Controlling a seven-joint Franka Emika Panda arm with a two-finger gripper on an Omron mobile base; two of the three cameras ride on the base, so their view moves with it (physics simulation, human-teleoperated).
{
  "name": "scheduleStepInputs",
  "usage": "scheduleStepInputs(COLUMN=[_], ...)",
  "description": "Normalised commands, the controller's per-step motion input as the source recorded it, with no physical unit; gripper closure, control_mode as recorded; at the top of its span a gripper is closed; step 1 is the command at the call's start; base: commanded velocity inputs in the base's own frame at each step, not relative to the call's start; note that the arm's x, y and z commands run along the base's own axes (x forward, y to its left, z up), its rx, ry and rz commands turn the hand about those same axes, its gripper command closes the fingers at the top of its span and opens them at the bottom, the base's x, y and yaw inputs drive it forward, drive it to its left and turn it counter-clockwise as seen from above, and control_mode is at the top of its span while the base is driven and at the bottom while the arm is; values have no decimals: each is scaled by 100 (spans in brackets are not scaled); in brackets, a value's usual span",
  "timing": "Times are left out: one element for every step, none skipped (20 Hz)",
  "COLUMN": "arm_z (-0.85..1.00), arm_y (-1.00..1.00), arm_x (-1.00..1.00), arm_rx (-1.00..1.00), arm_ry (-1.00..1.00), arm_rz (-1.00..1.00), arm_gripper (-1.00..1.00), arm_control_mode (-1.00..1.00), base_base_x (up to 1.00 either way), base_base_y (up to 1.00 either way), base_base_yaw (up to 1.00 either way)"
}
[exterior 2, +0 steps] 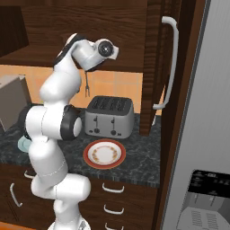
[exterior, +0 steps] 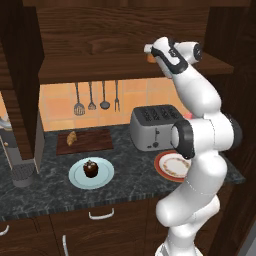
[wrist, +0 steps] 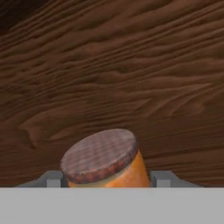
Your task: From the different types of pastries on the counter, select a croissant and place it on the cutting board. Then retrieve a jar of jam from the cabinet and place it alongside the croissant on the cutting board.
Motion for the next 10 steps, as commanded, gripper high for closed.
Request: scheduleStepInputs(arm_z=[84,100,100,100,100,96,39,0,0,8], arm_y=[2,20,46,42,26,5,0,0,0,0], arm_x=[-71,-95,-100,-100,-100,-100,-100,-100,-100,-100], arm_rx=[0,0,-10,-18,-27,-35,-40,-41,-39,-39], arm_ry=[-25,-28,-25,-20,-22,-28,-45,-55,-57,-55], arm_rz=[9,7,3,1,0,0,0,0,0,0], arm_gripper=[100,100,100,100,100,100,100,100,100,100], arm_control_mode=[-100,-100,-100,-100,-100,-100,-100,-100,-100,-100], base_base_x=[0,0,0,0,0,0,0,0,0,0], base_base_y=[0,0,0,0,0,0,0,0,0,0], base_base_yaw=[0,0,0,0,0,0,0,0,0,0])
